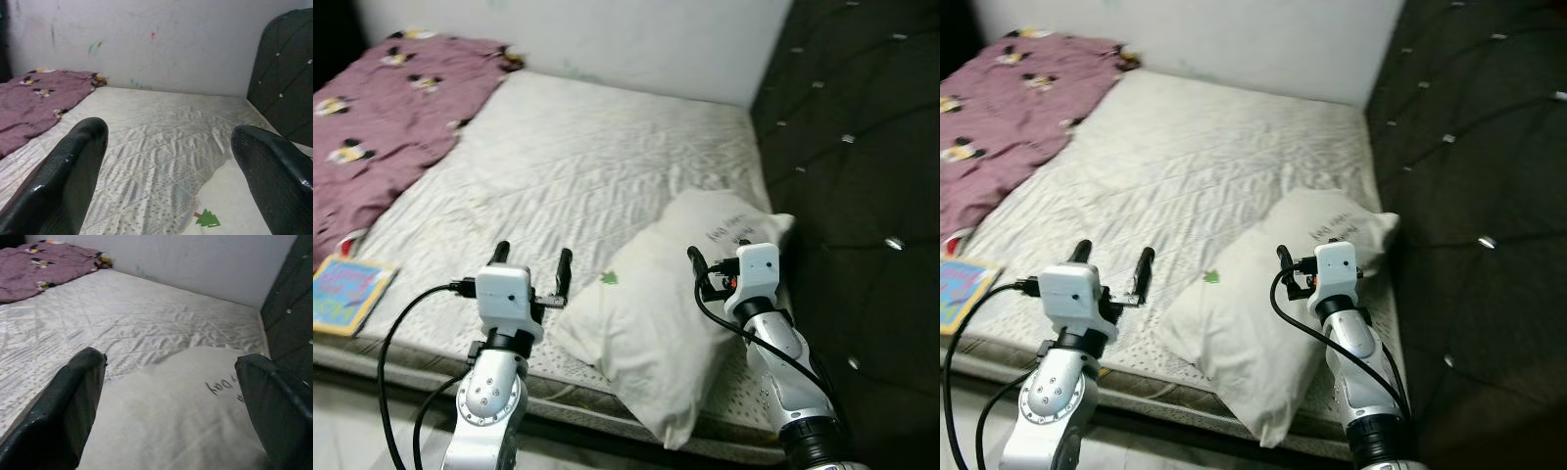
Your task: Clean up the room
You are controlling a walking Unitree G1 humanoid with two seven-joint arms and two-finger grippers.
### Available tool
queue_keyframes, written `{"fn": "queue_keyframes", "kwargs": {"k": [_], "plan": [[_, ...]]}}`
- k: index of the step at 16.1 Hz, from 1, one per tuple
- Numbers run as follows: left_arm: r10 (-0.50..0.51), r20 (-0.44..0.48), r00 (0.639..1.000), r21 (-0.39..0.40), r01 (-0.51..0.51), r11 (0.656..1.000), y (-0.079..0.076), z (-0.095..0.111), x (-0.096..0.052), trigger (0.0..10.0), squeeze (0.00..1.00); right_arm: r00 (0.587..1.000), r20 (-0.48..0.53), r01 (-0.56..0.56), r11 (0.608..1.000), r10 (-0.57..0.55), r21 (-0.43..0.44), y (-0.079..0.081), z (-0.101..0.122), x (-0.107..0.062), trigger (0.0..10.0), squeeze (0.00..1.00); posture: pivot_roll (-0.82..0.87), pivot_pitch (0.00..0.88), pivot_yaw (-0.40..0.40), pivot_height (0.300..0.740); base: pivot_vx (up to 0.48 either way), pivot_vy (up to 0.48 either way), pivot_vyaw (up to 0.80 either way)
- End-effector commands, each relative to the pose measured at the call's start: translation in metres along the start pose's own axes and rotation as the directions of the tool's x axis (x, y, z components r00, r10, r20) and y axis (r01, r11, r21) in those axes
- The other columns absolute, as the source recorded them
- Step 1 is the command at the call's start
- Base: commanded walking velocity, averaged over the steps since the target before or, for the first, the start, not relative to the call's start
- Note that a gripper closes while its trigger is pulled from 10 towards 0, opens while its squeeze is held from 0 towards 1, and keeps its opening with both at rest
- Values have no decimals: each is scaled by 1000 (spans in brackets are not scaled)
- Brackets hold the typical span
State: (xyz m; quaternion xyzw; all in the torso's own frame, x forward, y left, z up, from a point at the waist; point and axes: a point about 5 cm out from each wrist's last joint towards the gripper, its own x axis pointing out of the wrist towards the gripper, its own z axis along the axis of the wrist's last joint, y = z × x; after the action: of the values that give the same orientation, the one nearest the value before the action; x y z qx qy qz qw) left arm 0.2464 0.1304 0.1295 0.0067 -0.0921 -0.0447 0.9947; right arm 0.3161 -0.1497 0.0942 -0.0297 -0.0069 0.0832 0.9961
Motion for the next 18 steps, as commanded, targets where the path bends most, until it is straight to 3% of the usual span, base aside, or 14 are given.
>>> {"fn": "queue_keyframes", "kwargs": {"k": [1,4,6,9,18], "plan": [[-17,2,1000,0,17,1000,-4,3,-2,10000,0,1000,-15,15,1000,-15,13,-3,-2,-2,10000,0,0,66,-99,740,0,0,0],[-55,8,998,-61,55,997,-8,6,-2,10000,0,996,-15,-85,996,85,-1,17,-4,-3,10000,0,13,78,-103,740,0,0,0],[-57,2,998,-60,57,997,-7,7,-7,10000,0,995,-23,-92,996,92,15,24,-6,-3,10000,0,18,84,-101,740,186,0,0],[-79,-10,997,-41,78,996,-7,7,-8,10000,0,995,-27,-93,995,94,23,27,-8,-7,10000,0,15,101,-98,740,353,0,-656],[-138,-20,990,-48,137,989,-15,8,-11,10000,0,995,-47,-82,996,83,15,23,-10,-8,10000,0,17,113,-93,740,367,0,0]]}}
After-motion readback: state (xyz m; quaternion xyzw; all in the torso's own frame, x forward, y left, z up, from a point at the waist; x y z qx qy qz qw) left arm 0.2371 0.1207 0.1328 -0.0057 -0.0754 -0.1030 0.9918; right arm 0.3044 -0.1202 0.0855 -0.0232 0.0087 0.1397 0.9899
